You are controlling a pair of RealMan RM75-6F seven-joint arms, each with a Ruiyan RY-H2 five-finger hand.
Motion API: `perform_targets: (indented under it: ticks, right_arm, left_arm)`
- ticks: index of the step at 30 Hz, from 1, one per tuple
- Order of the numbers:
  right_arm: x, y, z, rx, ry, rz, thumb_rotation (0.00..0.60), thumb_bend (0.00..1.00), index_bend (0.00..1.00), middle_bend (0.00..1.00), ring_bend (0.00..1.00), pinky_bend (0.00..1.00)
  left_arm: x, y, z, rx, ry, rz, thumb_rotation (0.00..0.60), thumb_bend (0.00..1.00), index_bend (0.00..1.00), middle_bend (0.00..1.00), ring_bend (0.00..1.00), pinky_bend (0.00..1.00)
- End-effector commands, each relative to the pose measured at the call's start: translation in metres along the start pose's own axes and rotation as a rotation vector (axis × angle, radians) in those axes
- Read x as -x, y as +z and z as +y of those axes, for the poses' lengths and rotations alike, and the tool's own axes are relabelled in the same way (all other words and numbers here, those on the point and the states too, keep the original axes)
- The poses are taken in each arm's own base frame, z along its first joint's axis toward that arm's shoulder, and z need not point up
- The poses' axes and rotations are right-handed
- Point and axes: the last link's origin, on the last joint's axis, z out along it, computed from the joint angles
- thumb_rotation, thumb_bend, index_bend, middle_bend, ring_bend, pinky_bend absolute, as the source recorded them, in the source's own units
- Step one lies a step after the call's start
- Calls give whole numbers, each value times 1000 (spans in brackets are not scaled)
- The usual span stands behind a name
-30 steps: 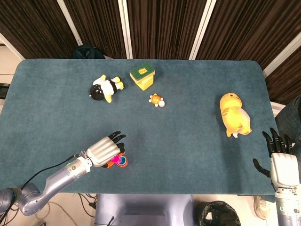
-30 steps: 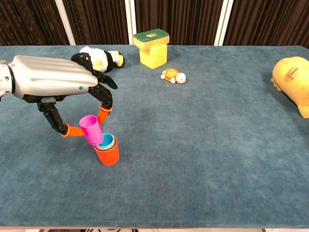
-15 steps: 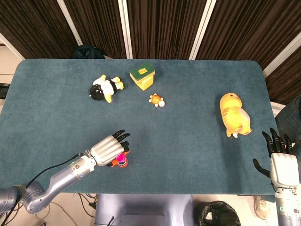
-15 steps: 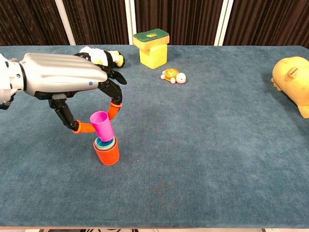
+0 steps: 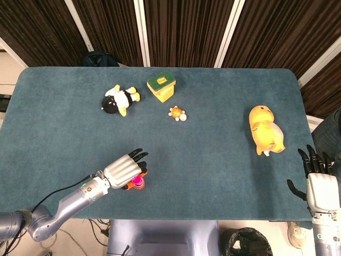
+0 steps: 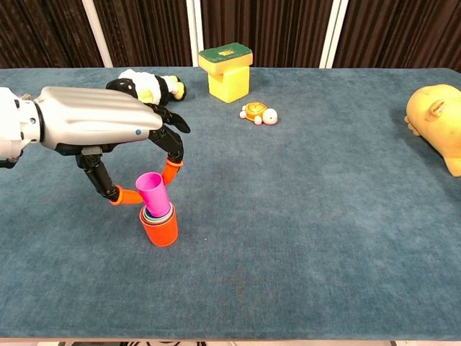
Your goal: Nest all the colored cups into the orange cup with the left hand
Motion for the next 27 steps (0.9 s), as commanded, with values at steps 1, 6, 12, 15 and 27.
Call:
perform_targets:
  ticks: [1,6,12,15,27]
  right_arm:
    - [0,0,0,0,-1,1,600,308,119,40,150,0]
    - [0,0,0,1,-1,1,600,308,119,40,149,0]
    - [0,0,-1,-7,-3,-2,600,308,119,40,149,0]
    - [0,-1,-2,-21,-1,-6,600,308,119,40,150,0]
    - [1,-3,-8,-94,6,-33,600,308,119,40,149,0]
  left_arm:
    - [0,-1,-2,3,12,-28,600,223,226,214,37,44]
    - [-3,-2,-5,-2,13,-58,600,191,91,177,24,37]
    - [-18,-5,-8,-31,12,20,600,190,75,177,24,54]
    - [-29,-12,-18,-84,60,135,600,190,75,177,24,59]
    - [-4,-66,-73,-344,-2,263,600,184,82,168,24,59]
